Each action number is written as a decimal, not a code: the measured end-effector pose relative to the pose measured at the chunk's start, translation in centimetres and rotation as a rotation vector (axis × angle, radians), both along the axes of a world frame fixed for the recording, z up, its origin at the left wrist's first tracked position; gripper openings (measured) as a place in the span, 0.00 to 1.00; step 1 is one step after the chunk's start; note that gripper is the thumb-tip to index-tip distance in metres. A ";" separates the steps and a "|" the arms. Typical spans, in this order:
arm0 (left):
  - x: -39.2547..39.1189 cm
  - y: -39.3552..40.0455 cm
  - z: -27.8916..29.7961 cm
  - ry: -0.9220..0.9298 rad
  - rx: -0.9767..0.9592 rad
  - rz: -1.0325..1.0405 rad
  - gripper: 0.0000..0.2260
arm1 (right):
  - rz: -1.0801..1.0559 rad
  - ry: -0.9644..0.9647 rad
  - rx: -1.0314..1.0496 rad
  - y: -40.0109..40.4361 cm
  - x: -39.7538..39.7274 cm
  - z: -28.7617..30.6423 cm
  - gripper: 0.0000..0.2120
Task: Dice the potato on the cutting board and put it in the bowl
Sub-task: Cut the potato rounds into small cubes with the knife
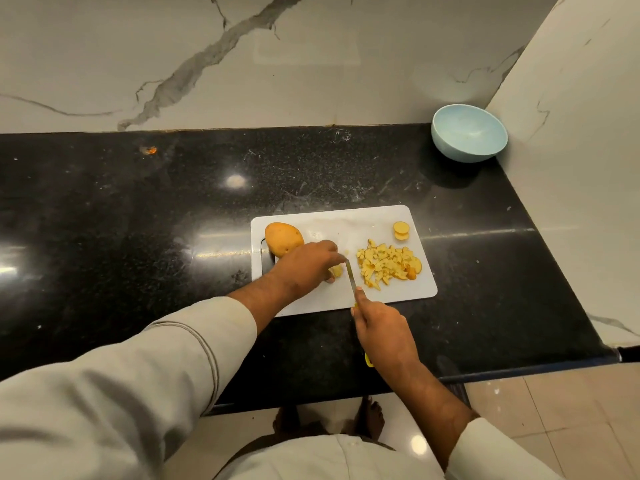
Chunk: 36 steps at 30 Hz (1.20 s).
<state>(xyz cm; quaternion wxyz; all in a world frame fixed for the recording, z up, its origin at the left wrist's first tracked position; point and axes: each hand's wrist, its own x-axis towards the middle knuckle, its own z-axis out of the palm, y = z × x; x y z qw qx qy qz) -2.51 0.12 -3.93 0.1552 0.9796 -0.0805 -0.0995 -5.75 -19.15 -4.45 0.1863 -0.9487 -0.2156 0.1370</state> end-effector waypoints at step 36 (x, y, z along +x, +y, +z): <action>-2.3 -0.7 -2.1 -0.042 -0.304 0.532 0.08 | 0.154 0.025 -0.158 0.9 1.4 0.3 0.24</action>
